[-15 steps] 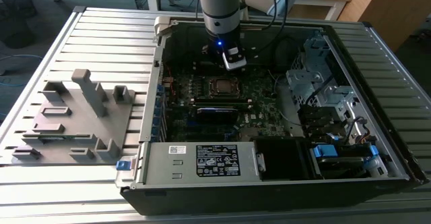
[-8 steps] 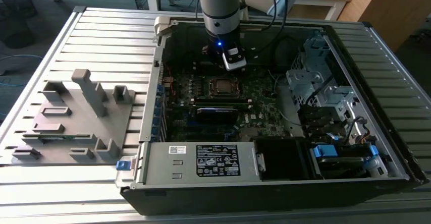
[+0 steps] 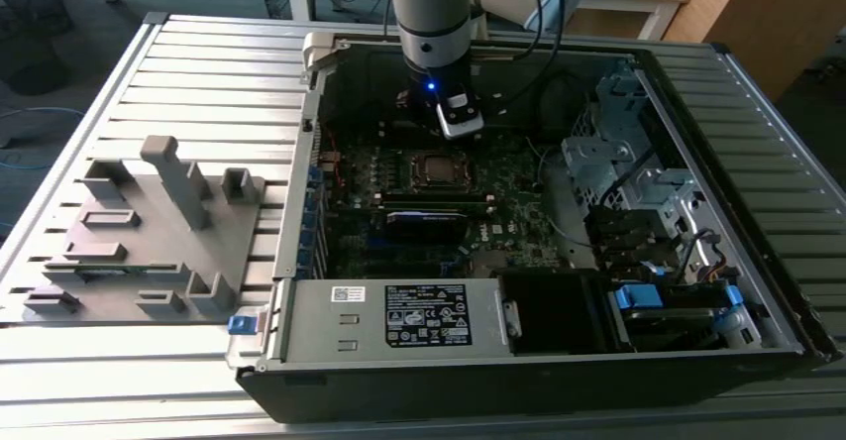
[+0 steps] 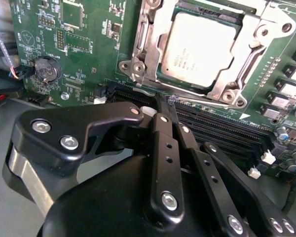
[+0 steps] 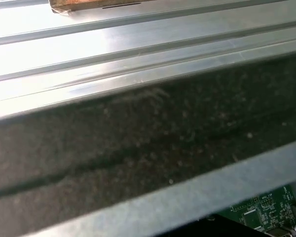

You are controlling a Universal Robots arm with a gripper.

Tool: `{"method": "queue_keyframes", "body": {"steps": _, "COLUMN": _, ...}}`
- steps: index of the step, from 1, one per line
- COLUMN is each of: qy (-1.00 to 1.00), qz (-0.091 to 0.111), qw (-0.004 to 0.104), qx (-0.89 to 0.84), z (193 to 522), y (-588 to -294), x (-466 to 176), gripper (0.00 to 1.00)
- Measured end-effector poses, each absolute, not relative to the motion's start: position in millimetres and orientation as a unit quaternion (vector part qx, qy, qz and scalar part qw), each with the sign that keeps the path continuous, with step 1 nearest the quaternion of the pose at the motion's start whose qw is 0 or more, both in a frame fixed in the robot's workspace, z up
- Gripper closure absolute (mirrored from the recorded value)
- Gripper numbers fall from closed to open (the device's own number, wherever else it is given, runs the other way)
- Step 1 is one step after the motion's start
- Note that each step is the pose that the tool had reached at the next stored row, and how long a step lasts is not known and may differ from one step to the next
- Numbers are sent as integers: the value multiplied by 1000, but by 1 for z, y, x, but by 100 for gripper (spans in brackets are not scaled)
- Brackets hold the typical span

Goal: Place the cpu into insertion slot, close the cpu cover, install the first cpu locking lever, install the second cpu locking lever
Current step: 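Install the first cpu locking lever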

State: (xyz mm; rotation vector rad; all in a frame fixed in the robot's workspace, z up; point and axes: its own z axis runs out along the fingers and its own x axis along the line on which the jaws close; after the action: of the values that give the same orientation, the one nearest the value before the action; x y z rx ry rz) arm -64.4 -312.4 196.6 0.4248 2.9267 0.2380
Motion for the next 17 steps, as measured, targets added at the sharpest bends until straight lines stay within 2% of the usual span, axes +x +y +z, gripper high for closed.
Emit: {"method": "queue_keyframes", "body": {"steps": 17, "qy": 983, "qz": 74, "qw": 88, "qx": 142, "z": 193, "y": -312, "x": -64, "gripper": 90}}
